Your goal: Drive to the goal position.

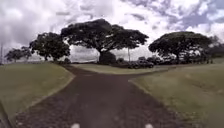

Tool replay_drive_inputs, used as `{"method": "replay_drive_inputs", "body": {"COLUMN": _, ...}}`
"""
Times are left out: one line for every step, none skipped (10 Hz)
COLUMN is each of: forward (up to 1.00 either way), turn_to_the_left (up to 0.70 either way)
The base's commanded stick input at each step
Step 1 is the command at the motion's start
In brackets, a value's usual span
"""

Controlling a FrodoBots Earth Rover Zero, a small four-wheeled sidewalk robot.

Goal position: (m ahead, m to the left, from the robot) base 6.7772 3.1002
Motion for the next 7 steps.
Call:
{"method": "replay_drive_inputs", "body": {"forward": 0.70, "turn_to_the_left": 0.00}}
{"method": "replay_drive_inputs", "body": {"forward": 0.70, "turn_to_the_left": 0.00}}
{"method": "replay_drive_inputs", "body": {"forward": 0.70, "turn_to_the_left": 0.00}}
{"method": "replay_drive_inputs", "body": {"forward": 0.70, "turn_to_the_left": 0.00}}
{"method": "replay_drive_inputs", "body": {"forward": 0.70, "turn_to_the_left": 0.00}}
{"method": "replay_drive_inputs", "body": {"forward": 0.70, "turn_to_the_left": 0.00}}
{"method": "replay_drive_inputs", "body": {"forward": 0.70, "turn_to_the_left": 0.00}}
